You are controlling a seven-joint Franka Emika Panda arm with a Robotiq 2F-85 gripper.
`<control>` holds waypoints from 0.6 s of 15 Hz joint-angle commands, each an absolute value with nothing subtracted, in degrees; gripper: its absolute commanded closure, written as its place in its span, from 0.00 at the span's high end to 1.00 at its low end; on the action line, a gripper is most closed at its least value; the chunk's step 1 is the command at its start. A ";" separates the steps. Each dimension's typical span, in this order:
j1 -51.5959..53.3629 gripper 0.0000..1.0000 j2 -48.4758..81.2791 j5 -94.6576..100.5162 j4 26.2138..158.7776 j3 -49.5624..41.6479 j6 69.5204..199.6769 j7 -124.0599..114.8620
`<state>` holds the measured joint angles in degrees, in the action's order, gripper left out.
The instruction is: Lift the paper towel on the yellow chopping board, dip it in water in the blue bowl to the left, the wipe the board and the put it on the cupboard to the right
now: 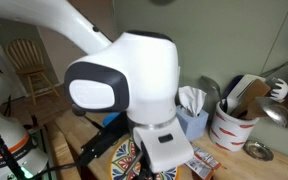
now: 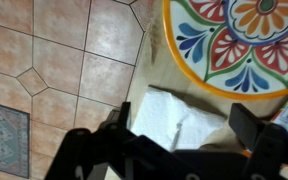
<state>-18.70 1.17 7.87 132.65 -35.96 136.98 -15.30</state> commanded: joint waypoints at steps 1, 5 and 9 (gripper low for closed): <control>-19.91 1.00 -13.07 11.56 138.77 -31.06 130.72 -10.49; -21.44 1.00 -25.66 11.26 144.68 -24.11 121.45 -4.24; -22.39 1.00 -26.43 9.65 144.58 -22.15 118.17 -1.01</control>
